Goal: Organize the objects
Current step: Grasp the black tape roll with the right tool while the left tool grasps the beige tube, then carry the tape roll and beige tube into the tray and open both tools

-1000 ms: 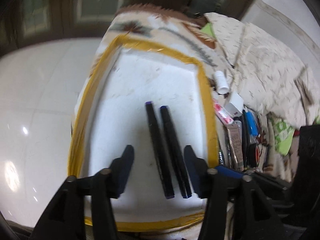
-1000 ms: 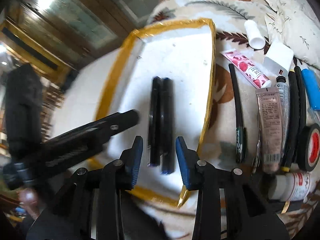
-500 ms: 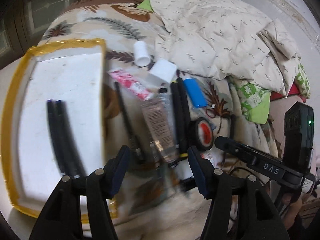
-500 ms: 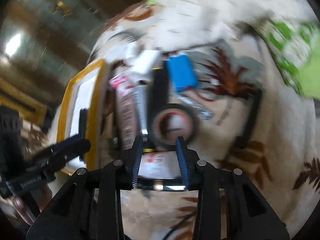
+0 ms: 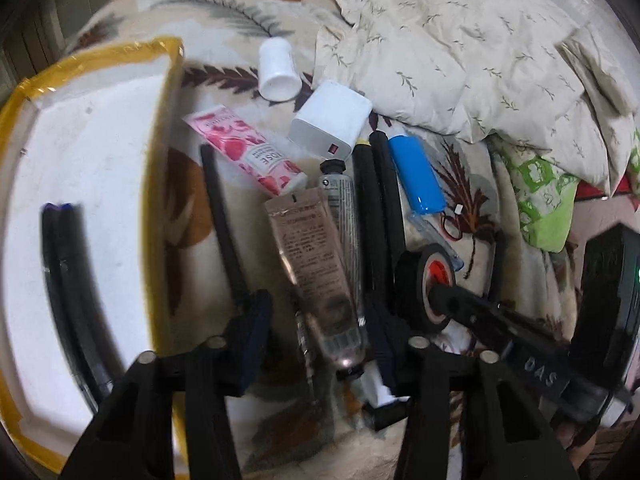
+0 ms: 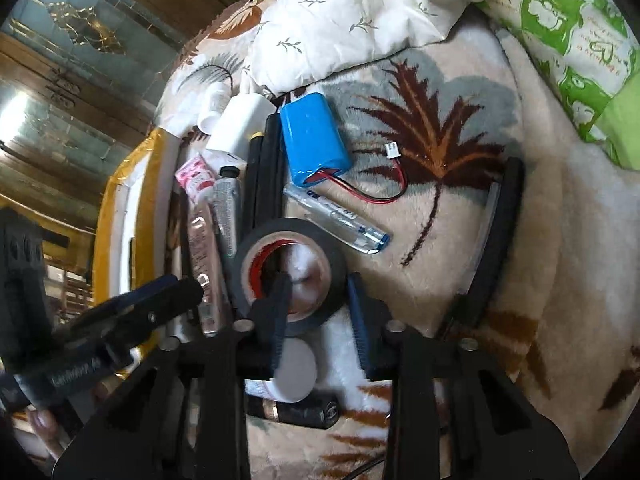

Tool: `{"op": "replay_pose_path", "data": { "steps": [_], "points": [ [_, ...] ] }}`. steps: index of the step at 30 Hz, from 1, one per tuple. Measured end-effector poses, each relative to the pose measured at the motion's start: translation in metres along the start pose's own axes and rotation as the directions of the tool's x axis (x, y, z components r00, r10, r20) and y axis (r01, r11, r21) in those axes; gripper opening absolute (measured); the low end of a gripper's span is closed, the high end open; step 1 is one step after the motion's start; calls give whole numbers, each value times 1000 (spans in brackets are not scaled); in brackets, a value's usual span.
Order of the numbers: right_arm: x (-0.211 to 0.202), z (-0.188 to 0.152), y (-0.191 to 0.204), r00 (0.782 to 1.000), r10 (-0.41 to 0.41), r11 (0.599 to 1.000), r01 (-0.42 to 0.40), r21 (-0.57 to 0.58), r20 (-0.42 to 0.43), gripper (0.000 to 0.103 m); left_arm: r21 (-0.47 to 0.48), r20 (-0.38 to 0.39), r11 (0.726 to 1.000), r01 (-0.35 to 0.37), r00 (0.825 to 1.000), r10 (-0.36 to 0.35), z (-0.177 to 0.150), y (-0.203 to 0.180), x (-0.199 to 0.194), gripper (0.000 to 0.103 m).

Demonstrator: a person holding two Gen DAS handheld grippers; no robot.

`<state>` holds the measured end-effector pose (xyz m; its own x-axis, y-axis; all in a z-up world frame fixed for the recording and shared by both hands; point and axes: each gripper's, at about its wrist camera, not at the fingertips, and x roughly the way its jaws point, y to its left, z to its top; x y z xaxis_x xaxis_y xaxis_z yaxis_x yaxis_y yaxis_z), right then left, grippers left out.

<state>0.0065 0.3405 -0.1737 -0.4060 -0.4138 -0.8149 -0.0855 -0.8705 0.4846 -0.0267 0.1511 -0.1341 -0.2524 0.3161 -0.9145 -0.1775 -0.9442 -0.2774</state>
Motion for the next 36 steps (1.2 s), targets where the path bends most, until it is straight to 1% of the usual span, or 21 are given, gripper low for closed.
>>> {"op": "replay_pose_path", "data": {
  "steps": [1, 3, 4, 5, 7, 9, 10, 11, 12, 14, 17, 20, 22, 23, 24, 25, 28, 30, 31, 36],
  "points": [
    [-1, -1, -2, 1000, 2, 1000, -2, 5, 1, 22, 2, -14, 1000, -8, 1000, 8, 2, 0, 6, 43],
    [-1, -1, -4, 1000, 10, 1000, -10, 6, 2, 21, -10, -28, 1000, 25, 999, -25, 5, 2, 13, 38],
    [-1, -1, -5, 1000, 12, 1000, -12, 5, -2, 21, -11, -23, 1000, 15, 1000, -15, 5, 2, 14, 31],
    [-2, -1, -5, 1000, 15, 1000, -15, 9, -2, 21, -10, -20, 1000, 11, 1000, -11, 6, 2, 14, 26],
    [-1, -2, -4, 1000, 12, 1000, -12, -1, -3, 21, -4, -15, 1000, 15, 1000, -15, 4, 1, 11, 22],
    [-1, -2, -2, 1000, 9, 1000, -9, -4, -2, 21, 21, 1, 1000, 7, 1000, -7, -2, -1, 5, 20],
    [-2, -3, -1, 1000, 11, 1000, -11, -7, -3, 21, 22, 10, 1000, 10, 1000, -10, -5, 1, 2, 18],
    [-2, -3, 0, 1000, 9, 1000, -9, -16, -1, 18, 15, 14, 1000, 10, 1000, -10, -9, 2, -1, 13],
    [-3, -3, 1, 1000, 6, 1000, -5, -20, 3, 16, 9, 15, 1000, 16, 1000, -16, -10, 4, -4, 13],
    [0, -3, 1, 1000, 6, 1000, -7, -19, -3, 15, 2, 16, 999, 48, 999, -48, -13, 6, -9, 13],
    [3, 0, -1, 999, 30, 1000, -30, 2, -10, 15, 0, 30, 998, 62, 998, -62, -17, 11, -17, 13],
    [2, 1, -1, 999, 41, 999, -41, 10, -24, 16, -22, 31, 993, 118, 993, -118, -19, 15, -20, 13],
    [1, 1, -2, 999, 42, 999, -42, 10, -34, 16, -29, 38, 993, 115, 993, -114, -20, 20, -24, 13],
    [1, 1, -2, 998, 44, 999, -43, 17, -36, 16, -43, 36, 991, 130, 991, -128, -21, 23, -25, 13],
    [2, 0, -1, 998, 37, 999, -37, 15, -40, 16, -58, 33, 986, 158, 987, -156, -21, 27, -26, 13],
    [3, 0, 1, 999, 21, 1000, -21, 3, -42, 15, -65, 33, 984, 165, 986, -163, -20, 28, -28, 13],
    [3, 1, 9, 999, -27, 999, 27, -19, -32, 14, -77, 53, 983, 167, 985, -163, -18, 35, -38, 13],
    [-2, 0, 17, 999, -51, 998, 51, -42, -9, 14, -93, 64, 980, 173, 984, -168, -16, 41, -47, 13],
    [-4, 0, 22, 998, -67, 996, 67, -57, -1, 14, -85, 69, 982, 171, 984, -165, -16, 44, -53, 13],
    [-16, -1, 46, 999, -36, 996, 38, -80, 25, 14, -67, 99, 990, 127, 988, -120, -16, 62, -82, 13]
  ]
}}
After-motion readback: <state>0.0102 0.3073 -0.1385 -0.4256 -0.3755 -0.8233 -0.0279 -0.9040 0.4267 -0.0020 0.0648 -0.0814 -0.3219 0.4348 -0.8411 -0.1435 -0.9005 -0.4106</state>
